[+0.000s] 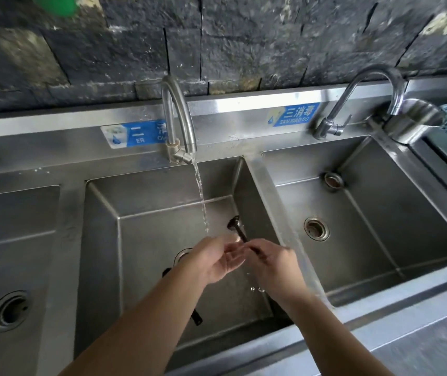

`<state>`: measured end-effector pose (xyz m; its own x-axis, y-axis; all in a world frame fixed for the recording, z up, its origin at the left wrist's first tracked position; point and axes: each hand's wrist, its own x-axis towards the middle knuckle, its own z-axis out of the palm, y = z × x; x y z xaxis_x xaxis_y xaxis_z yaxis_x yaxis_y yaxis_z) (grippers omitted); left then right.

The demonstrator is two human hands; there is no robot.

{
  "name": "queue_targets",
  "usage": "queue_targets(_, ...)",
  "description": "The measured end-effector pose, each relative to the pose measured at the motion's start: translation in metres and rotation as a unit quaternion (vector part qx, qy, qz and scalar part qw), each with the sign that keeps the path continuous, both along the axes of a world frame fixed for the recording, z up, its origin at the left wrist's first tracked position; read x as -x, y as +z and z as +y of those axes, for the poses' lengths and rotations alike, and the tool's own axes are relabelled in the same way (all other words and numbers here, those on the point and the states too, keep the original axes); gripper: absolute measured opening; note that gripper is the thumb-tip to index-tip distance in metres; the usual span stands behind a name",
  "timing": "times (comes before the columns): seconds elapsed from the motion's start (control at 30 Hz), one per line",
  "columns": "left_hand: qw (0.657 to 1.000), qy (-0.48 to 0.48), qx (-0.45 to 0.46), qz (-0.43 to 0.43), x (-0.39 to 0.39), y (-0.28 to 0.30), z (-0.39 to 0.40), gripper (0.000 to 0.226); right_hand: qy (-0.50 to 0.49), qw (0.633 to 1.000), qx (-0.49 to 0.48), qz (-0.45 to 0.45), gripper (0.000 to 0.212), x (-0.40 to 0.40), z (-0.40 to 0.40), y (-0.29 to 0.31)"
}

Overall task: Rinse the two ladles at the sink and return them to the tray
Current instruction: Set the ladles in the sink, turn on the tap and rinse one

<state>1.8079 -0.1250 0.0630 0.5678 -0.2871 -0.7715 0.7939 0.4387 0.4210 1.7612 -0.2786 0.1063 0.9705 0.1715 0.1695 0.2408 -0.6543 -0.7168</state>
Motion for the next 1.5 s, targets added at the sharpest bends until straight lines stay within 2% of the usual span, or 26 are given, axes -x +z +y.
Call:
queue_targets(0.07, 0.999, -0.025, -0.026, 0.001, 0.006, -0.003, -0.007, 0.014, 0.038, 0.994, 0.100, -0.004, 0.029, 0.016, 0.002, -0.009)
queue_targets(0.13, 0.999, -0.045, -0.029, -0.007, 0.010, -0.006, -0.014, 0.011, 0.026, 0.987, 0.156, 0.018, 0.041, 0.033, 0.001, -0.019)
queue_targets(0.23, 0.998, -0.057, 0.001, -0.024, 0.016, -0.008, -0.023, 0.007, -0.027, 0.980, 0.188, 0.063, 0.042, 0.047, -0.006, -0.028)
queue_targets(0.33, 0.996, -0.073, -0.018, -0.043, 0.020, -0.008, -0.035, 0.015, -0.097, 0.979, 0.125, 0.130, 0.037, 0.042, -0.022, -0.032)
queue_targets(0.47, 0.991, -0.091, -0.065, -0.074, 0.014, -0.009, -0.061, 0.019, -0.109, 0.980, 0.066, 0.155, 0.019, 0.009, -0.054, -0.039)
queue_targets(0.57, 0.979, -0.110, -0.125, -0.118, 0.002, -0.007, -0.092, 0.021, -0.131, 0.970, 0.006, 0.203, 0.018, -0.029, -0.084, -0.041)
queue_targets(0.7, 0.972, -0.127, -0.141, -0.141, -0.028, -0.008, -0.154, 0.020, -0.161, 0.951, -0.070, 0.256, 0.014, -0.081, -0.137, -0.044)
queue_targets(0.8, 0.970, -0.127, -0.152, -0.140, -0.054, -0.016, -0.208, 0.019, -0.172, 0.947, -0.086, 0.256, 0.012, -0.116, -0.188, -0.048)
queue_targets(0.87, 0.970, -0.135, -0.157, -0.131, -0.070, -0.026, -0.242, 0.016, -0.183, 0.941, -0.107, 0.265, 0.019, -0.136, -0.224, -0.053)
queue_targets(0.97, 0.963, -0.156, -0.179, -0.130, -0.091, -0.051, -0.289, 0.013, -0.191, 0.924, -0.113, 0.313, 0.019, -0.160, -0.273, -0.074)
queue_targets(1.03, 0.942, -0.176, -0.240, -0.157, -0.102, -0.076, -0.314, 0.012, -0.187, 0.910, -0.101, 0.355, 0.012, -0.171, -0.297, -0.099)
queue_targets(1.13, 0.877, -0.274, -0.349, -0.187, -0.108, -0.120, -0.340, 0.015, -0.218, 0.861, -0.125, 0.442, 0.008, -0.174, -0.322, -0.149)
queue_targets(1.33, 0.770, -0.430, -0.438, -0.172, -0.105, -0.209, -0.368, 0.017, -0.255, 0.777, -0.143, 0.558, 0.029, -0.159, -0.342, -0.260)
queue_targets(1.4, 0.746, -0.441, -0.465, -0.180, -0.103, -0.230, -0.373, 0.015, -0.255, 0.773, -0.116, 0.569, 0.031, -0.157, -0.345, -0.288)
queue_targets(1.5, 0.738, -0.447, -0.481, -0.156, -0.099, -0.254, -0.380, 0.018, -0.248, 0.781, -0.060, 0.571, 0.027, -0.156, -0.349, -0.312)
